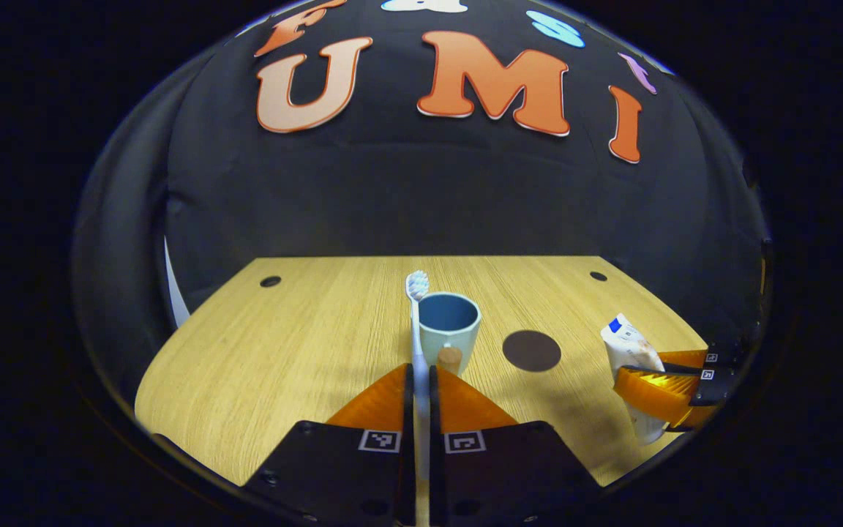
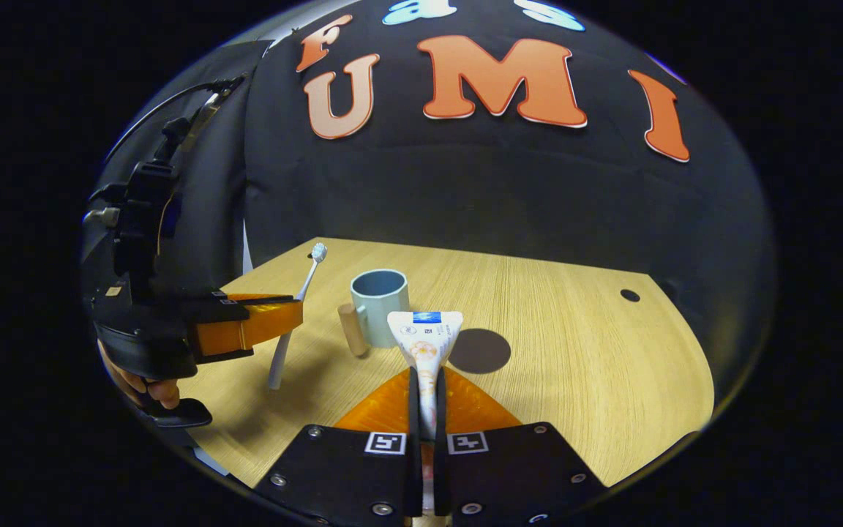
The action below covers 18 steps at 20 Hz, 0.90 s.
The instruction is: Put the toothbrush and toothpaste on the desktop into the cup, then pick up the cup and place it on the coaster on the desktop.
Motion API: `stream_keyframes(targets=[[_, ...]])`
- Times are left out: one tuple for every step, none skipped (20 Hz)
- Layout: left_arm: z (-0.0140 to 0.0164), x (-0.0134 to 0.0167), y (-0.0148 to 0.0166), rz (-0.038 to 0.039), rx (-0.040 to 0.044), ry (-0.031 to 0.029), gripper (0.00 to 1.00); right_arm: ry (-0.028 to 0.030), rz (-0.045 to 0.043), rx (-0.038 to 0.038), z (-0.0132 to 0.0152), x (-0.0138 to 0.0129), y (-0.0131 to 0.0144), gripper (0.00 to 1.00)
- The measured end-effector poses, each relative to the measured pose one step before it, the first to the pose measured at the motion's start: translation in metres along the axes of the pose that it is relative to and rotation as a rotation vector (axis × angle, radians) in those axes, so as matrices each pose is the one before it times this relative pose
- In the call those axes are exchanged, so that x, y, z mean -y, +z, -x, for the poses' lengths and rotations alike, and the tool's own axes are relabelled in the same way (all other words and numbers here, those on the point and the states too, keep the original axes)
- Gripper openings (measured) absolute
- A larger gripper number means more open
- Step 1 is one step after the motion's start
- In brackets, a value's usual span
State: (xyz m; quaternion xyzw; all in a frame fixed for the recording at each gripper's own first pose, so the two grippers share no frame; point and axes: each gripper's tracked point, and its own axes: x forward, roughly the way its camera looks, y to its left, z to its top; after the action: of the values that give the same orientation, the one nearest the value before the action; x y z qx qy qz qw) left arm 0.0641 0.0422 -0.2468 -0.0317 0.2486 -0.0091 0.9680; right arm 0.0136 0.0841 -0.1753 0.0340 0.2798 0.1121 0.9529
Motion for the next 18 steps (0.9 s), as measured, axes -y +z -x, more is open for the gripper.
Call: stream_keyframes(targets=[[-0.0013, -0.00452, 0.00492, -0.01196, 0.04424, 0.01228, 0.07, -0.00497, 0.00773, 0.02726, 0.00143, 0.00162, 0.0097, 0.07], [-0.00056, -0.00587, 0.00355, -0.01044, 0.04095, 0.01062, 0.07, -0.00659, 0.00343, 0.02702, 0.00218, 0.0017, 0.00887, 0.06], [-0.00046, -0.00532, 0.00441, -0.00699, 0.03902, 0.00746, 0.07, -0.00316, 0.00152, 0.02069, -0.00045, 0.00157, 0.00671, 0.06], [0.00034, -0.00606, 0.00373, -0.00121, 0.0362, 0.01145, 0.07, -0.0025, -0.00032, 0.01907, 0.00189, 0.00053, 0.00513, 0.06], [-0.00101, -0.00603, 0.00154, 0.00624, 0.02739, 0.02199, 0.07, -0.00364, -0.0017, 0.0172, 0.00064, 0.00109, 0.00364, 0.06], [-0.0032, -0.00235, -0.00087, 0.01044, 0.02015, 0.00613, 0.07, -0.01152, 0.00306, 0.01784, 0.00189, 0.00312, 0.0023, 0.06], [-0.00269, -0.00353, 0.00039, 0.01349, 0.02264, 0.01269, 0.07, -0.0076, 0.01035, 0.0151, -0.00037, 0.0021, 0.00289, 0.06], [-0.00575, -0.00125, 0.00097, 0.00704, 0.02219, 0.00546, 0.07, -0.00747, 0.00695, 0.0152, -0.00156, 0.00125, 0.00285, 0.06], [-0.00478, -0.00147, 0.00236, 0.0046, 0.02457, 0.00567, 0.07, -0.0028, 0.00255, 0.01322, -0.00151, 0.00106, 0.00244, 0.06], [-0.00493, 0.00024, 0.00449, 0.0017, 0.0264, 0.00132, 0.07, -0.00219, -0.00027, 0.01418, -0.00113, 0.0014, 0.00325, 0.06], [-0.00437, -0.00009, 0.00621, 0.0, 0.02584, 0.00353, 0.07, -0.00366, 0.00094, 0.01163, -0.00202, 0.00138, 0.00288, 0.06], [-0.00569, 0.00378, 0.00708, -0.00221, 0.02634, -0.00287, 0.07, -0.00296, 0.00394, 0.01149, -0.00089, 0.00249, 0.00293, 0.06], [-0.00641, 0.00296, 0.01058, -0.00362, 0.03008, 0.00069, 0.07, -0.00525, 0.00854, 0.0044, -0.00244, 0.00187, 0.00073, 0.06], [-0.00855, 0.00496, 0.00932, -0.00228, 0.02619, -0.00404, 0.07, -0.00851, 0.00709, 0.00892, -0.00272, 0.0018, 0.00099, 0.06], [-0.00516, 0.0035, 0.00658, -0.00207, 0.02688, -0.00117, 0.07, -0.00261, 0.0073, 0.00896, -0.00344, 0.00147, 0.00234, 0.06], [-0.00495, 0.00103, 0.00236, 0.00101, 0.02538, 0.00025, 0.07, -0.00241, 0.00099, 0.00942, -0.00302, 0.00198, 0.00239, 0.06], [-0.00499, 0.00017, 0.00432, 0.00723, 0.02311, 0.0075, 0.07, 0.00273, -0.00147, 0.00335, -0.00359, 0.00056, 0.00027, 0.06], [-0.00555, 0.00143, -0.00003, 0.016, 0.01768, -0.00369, 0.07, 0.00075, -0.00566, 0.00501, -0.00262, 0.00072, 0.00063, 0.06]])
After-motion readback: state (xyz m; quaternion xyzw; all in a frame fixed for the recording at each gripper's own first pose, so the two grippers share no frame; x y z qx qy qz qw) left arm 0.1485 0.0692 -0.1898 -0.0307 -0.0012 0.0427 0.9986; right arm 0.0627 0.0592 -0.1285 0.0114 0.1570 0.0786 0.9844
